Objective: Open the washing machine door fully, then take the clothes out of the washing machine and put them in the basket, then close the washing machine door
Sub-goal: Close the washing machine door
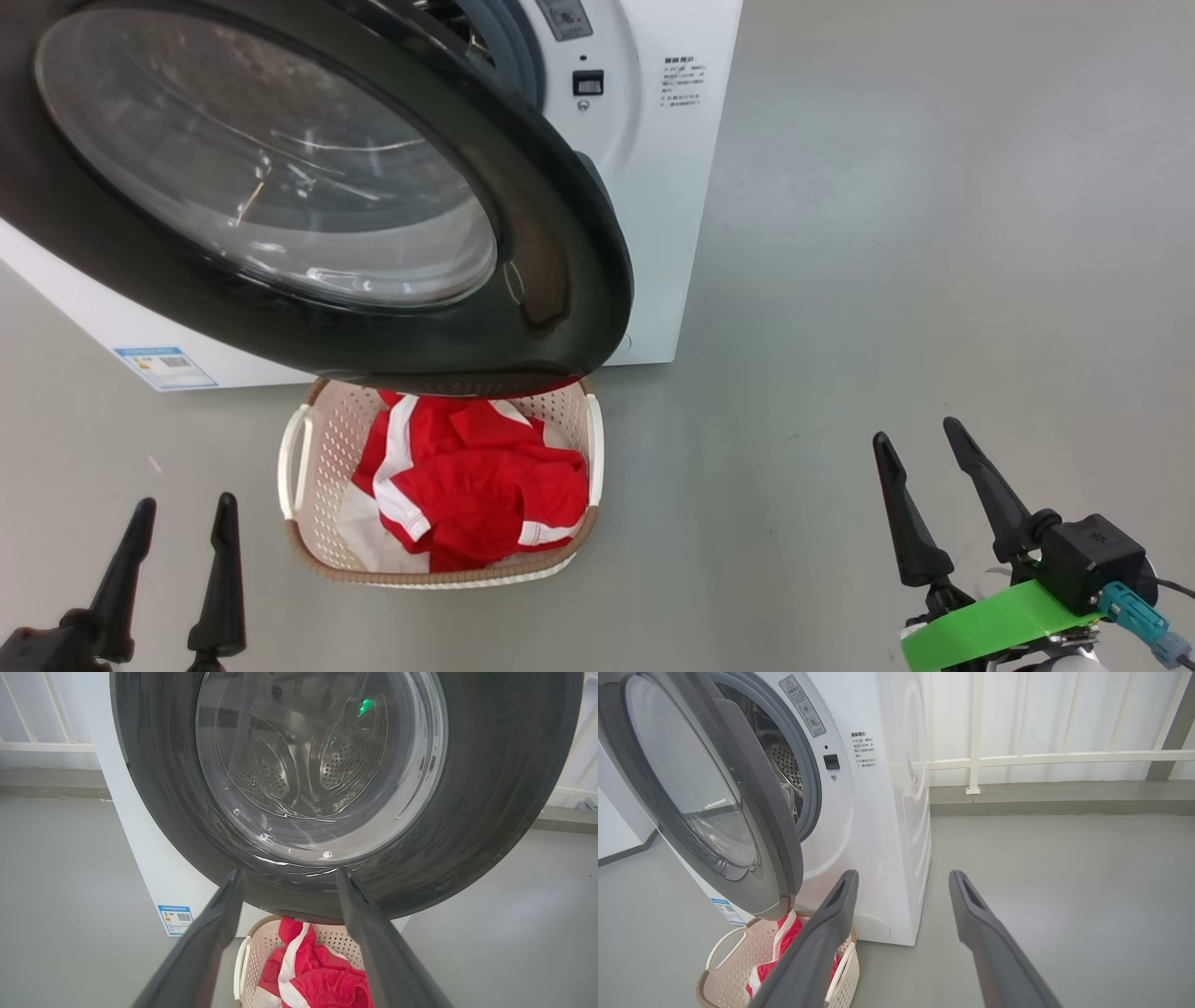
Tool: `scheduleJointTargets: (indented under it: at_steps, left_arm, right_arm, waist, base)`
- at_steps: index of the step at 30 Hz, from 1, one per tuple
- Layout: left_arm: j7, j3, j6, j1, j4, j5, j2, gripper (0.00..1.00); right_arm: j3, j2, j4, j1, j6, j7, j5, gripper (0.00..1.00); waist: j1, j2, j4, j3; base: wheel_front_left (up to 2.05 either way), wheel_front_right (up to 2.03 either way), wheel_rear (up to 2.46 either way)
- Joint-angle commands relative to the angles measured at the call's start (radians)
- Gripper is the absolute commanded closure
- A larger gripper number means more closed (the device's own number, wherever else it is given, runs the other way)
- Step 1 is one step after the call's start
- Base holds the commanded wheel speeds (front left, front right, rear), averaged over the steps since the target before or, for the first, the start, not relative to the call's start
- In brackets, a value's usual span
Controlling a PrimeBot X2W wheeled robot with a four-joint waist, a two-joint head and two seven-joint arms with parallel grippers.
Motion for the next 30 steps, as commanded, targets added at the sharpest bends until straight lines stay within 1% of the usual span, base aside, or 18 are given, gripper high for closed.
scheduleJointTargets:
  at_steps: [1, 11, 17, 18, 19, 20, 21, 22, 30]
  left_arm:
    - [-0.012, 0.044, -0.006, -0.005, -0.024, 0.011, 0.008, 0.00]
    - [-0.012, 0.044, -0.006, -0.003, -0.027, 0.017, 0.001, 0.00]
    - [-0.012, 0.032, -0.006, 0.003, -0.031, 0.018, -0.007, 0.00]
    - [-0.012, 0.029, -0.006, 0.006, -0.030, 0.018, -0.009, 0.00]
    - [-0.012, 0.027, -0.006, 0.008, -0.030, 0.019, -0.011, 0.00]
    - [-0.012, 0.026, -0.006, 0.011, -0.028, 0.020, -0.014, 0.00]
    - [-0.012, 0.022, -0.006, 0.012, -0.027, 0.021, -0.016, 0.00]
    - [-0.012, 0.018, -0.006, 0.013, -0.027, 0.021, -0.018, 0.00]
    - [-0.012, -0.008, -0.006, 0.024, -0.026, 0.033, -0.043, 0.00]
  right_arm:
    - [0.014, -0.001, -0.024, 0.001, 0.006, -0.006, -0.005, 0.00]
    - [0.009, -0.001, -0.031, 0.006, 0.006, -0.006, -0.010, 0.00]
    - [0.016, 0.000, -0.038, 0.007, 0.006, -0.006, -0.011, 0.00]
    - [0.020, 0.000, -0.038, 0.006, 0.006, -0.006, -0.010, 0.02]
    - [0.025, 0.000, -0.038, 0.004, 0.006, -0.006, -0.009, 0.39]
    - [0.034, 0.000, -0.039, 0.000, 0.006, -0.006, -0.007, 0.56]
    - [0.043, 0.000, -0.040, -0.005, 0.006, -0.006, -0.005, 0.96]
    - [0.051, 0.000, -0.041, -0.010, 0.006, -0.006, -0.002, 1.00]
    - [0.129, -0.002, -0.021, -0.088, 0.006, -0.006, 0.016, 1.00]
  waist:
    - [0.0000, 0.0000, 0.001, -0.002]
    - [0.0000, 0.0000, 0.011, -0.011]
    - [0.0000, 0.0000, 0.034, -0.028]
    - [0.0000, 0.0000, 0.041, -0.033]
    - [0.0000, 0.0000, 0.047, -0.036]
    - [0.0000, 0.0000, 0.054, -0.040]
    - [0.0000, 0.0000, 0.062, -0.043]
    - [0.0000, 0.0000, 0.071, -0.047]
    - [0.0000, 0.0000, 0.150, -0.071]
  base:
    - [0.00, 0.00, 0.00]
    - [0.00, 0.00, 0.00]
    - [0.00, 0.00, 0.00]
    - [0.00, 0.00, 0.00]
    - [0.00, 0.00, 0.00]
    - [0.00, 0.00, 0.00]
    - [0.00, 0.00, 0.00]
    - [0.00, 0.00, 0.00]
    - [0.00, 0.00, 0.00]
